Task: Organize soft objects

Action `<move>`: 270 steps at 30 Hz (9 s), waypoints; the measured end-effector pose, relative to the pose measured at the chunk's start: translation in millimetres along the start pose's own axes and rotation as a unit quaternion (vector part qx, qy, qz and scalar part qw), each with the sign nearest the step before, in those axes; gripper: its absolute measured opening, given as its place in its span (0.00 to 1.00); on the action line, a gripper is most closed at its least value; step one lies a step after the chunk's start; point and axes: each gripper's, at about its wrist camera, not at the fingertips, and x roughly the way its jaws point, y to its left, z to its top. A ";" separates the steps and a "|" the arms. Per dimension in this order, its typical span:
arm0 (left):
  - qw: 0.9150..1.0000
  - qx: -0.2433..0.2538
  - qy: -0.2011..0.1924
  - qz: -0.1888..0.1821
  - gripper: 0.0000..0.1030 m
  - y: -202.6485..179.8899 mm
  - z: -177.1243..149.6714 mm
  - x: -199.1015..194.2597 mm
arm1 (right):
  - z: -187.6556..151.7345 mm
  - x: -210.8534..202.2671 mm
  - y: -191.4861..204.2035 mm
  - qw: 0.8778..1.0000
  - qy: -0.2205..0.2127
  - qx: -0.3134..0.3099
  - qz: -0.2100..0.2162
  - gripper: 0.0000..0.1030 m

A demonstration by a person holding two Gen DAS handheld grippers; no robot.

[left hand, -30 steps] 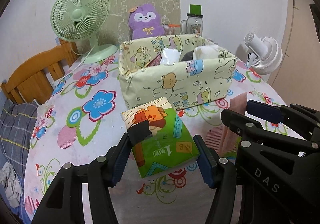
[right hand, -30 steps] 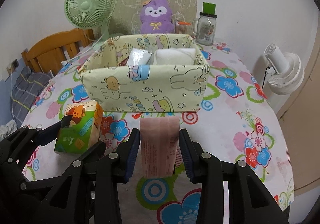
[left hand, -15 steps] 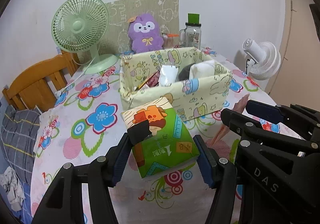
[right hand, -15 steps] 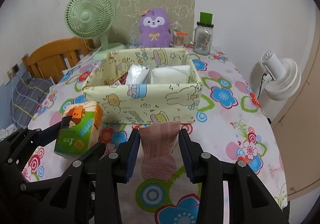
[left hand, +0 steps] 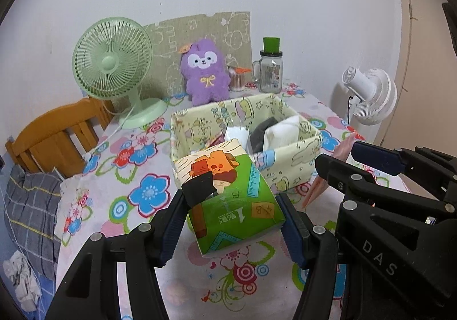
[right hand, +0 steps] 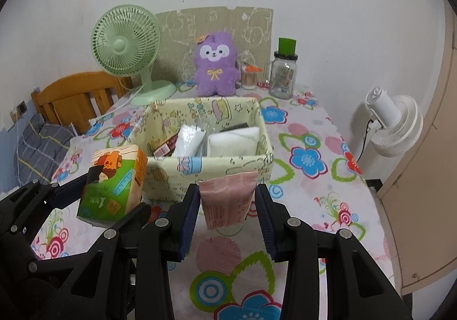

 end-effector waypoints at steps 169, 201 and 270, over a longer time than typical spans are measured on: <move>0.999 -0.051 0.009 0.012 1.00 24.5 18.7 1.4 | 23.1 0.8 -32.9 1.000 0.000 0.029 -0.003 0.82; 0.996 -0.054 -0.061 0.020 1.00 26.8 11.2 -70.8 | 7.6 -75.4 -30.1 0.997 -0.074 0.032 -0.015 0.92; 0.995 -0.061 -0.072 0.036 1.00 23.1 9.0 -83.8 | 2.8 -85.2 -27.3 0.996 -0.076 0.039 -0.015 0.93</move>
